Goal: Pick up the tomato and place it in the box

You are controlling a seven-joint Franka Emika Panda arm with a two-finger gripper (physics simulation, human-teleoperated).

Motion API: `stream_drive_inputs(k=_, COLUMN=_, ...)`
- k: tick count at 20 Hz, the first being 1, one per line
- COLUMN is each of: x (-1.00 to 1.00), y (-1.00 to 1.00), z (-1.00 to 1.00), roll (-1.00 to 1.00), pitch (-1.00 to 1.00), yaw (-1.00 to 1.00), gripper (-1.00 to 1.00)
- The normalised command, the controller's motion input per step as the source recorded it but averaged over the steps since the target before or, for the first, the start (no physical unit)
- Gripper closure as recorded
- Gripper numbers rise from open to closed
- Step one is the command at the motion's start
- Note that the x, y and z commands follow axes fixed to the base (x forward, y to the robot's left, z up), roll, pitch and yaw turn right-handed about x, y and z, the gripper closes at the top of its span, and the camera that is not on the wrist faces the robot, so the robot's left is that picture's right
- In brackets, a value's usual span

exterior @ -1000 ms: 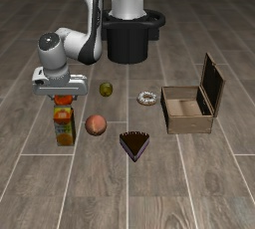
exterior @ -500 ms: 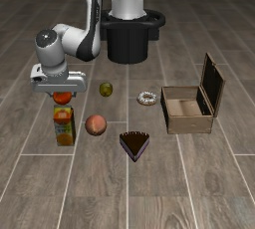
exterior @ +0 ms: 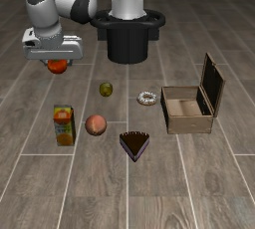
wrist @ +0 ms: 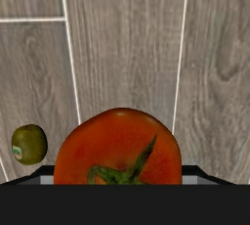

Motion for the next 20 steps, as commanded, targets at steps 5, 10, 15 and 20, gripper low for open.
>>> stream_drive_inputs(k=5, x=0.00, y=0.40, z=0.60, roll=0.00, pitch=0.00, yaw=0.00, gripper=1.00)
stream_drive_inputs(k=10, x=0.00, y=1.00, z=0.00, roll=0.00, pitch=0.00, yaw=0.00, gripper=1.00)
stream_drive_inputs(k=15, x=0.00, y=1.00, z=0.00, roll=0.00, pitch=0.00, yaw=0.00, gripper=1.00)
stream_drive_inputs(k=20, x=0.00, y=1.00, z=0.00, roll=0.00, pitch=0.00, yaw=0.00, gripper=1.00)
